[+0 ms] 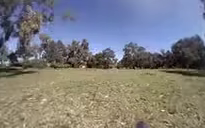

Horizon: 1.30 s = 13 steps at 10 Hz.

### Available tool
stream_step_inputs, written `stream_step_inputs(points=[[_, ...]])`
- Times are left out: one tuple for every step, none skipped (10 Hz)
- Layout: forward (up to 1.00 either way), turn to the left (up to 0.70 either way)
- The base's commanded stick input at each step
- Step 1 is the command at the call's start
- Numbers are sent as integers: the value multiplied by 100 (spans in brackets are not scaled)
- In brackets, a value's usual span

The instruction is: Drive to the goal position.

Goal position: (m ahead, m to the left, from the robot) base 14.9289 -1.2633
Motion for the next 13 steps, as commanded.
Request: stream_step_inputs(points=[[100,0],[100,0],[100,0],[100,0],[100,0],[100,0],[100,0],[100,0],[100,0],[100,0],[100,0],[100,0],[100,0]])
